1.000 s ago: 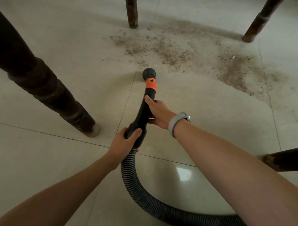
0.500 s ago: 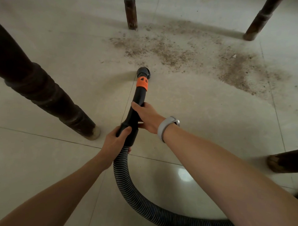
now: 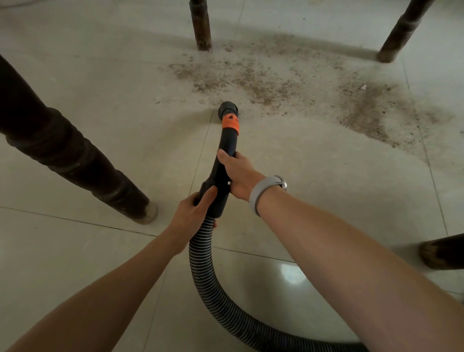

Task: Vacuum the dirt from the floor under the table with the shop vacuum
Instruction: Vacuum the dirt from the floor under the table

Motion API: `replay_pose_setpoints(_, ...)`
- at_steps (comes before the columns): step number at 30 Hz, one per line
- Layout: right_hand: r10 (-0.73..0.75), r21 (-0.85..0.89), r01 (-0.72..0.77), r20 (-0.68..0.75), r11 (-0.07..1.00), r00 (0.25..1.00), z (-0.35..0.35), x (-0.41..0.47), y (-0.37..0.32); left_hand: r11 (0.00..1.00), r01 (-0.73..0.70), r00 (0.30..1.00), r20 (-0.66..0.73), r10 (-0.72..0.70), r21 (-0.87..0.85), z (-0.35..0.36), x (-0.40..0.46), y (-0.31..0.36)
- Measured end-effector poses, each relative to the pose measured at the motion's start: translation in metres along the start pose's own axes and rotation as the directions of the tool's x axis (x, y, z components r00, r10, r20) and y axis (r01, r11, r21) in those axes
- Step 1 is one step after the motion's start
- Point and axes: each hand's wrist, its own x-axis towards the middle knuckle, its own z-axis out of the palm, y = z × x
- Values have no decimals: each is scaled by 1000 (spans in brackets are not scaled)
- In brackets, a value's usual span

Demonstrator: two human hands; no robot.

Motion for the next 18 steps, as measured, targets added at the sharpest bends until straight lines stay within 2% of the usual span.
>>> replay_pose_setpoints(18, 10, -20, -12, -80, 1000, 997, -49, -14, -6, 1000, -23, 990, 139, 22, 2, 44, -9, 8)
